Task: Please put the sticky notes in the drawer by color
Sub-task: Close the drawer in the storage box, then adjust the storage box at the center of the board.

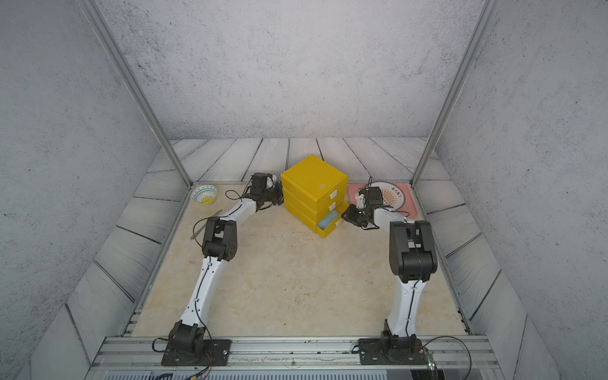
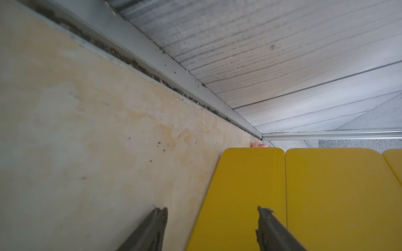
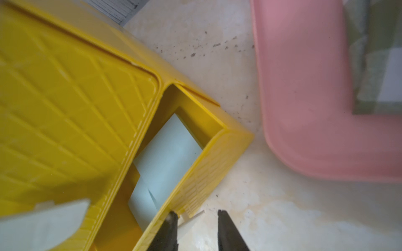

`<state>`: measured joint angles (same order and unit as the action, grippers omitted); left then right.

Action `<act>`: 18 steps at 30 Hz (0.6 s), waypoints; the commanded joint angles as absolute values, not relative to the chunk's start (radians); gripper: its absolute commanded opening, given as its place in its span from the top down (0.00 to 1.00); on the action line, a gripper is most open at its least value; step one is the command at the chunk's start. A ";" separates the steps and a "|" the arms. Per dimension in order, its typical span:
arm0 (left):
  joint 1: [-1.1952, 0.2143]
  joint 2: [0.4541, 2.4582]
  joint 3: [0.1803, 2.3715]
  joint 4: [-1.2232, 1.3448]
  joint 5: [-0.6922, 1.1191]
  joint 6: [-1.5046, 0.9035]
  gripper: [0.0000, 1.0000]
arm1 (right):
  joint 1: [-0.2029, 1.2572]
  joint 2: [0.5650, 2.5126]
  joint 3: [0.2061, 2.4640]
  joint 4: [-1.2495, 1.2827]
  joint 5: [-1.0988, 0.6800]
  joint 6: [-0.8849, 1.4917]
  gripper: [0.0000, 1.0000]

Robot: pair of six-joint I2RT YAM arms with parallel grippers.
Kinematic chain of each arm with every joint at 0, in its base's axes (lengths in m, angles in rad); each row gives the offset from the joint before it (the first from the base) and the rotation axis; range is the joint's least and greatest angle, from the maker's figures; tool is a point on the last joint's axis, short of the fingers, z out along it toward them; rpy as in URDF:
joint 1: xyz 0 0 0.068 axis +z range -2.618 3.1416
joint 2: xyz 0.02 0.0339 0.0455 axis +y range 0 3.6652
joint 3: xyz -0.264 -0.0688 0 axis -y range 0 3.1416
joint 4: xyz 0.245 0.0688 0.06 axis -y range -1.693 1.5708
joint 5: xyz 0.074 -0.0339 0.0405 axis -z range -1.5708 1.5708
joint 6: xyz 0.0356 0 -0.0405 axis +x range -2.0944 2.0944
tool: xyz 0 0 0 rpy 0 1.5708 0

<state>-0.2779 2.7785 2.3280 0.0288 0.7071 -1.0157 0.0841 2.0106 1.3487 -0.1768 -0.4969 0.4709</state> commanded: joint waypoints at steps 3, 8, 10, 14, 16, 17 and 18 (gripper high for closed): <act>-0.311 2.619 2.090 0.104 0.774 -0.978 0.28 | 0.103 2.102 1.399 -0.133 -0.623 0.504 0.65; -0.310 2.435 1.803 0.215 0.754 -0.996 0.27 | 0.135 2.087 1.371 -0.099 -0.643 0.515 0.64; -0.310 2.369 1.682 0.284 0.742 -1.020 0.27 | 0.149 2.076 1.352 -0.078 -0.656 0.525 0.64; -0.313 2.269 1.494 0.372 0.737 -1.048 0.27 | 0.183 2.041 1.313 -0.078 -0.672 0.520 0.64; -0.314 2.228 1.428 0.385 0.753 -1.048 0.27 | 0.199 2.003 1.265 -0.064 -0.665 0.524 0.64; -0.314 2.210 1.407 0.380 0.755 -1.043 0.27 | 0.209 1.983 1.240 -0.051 -0.667 0.528 0.64; -0.314 2.192 1.385 0.370 0.761 -1.033 0.27 | 0.222 1.962 1.212 -0.041 -0.665 0.532 0.64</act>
<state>-0.2760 2.2463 1.4368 0.3271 0.6685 -1.0550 0.1520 2.0350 1.2686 -0.0589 -0.6022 0.5243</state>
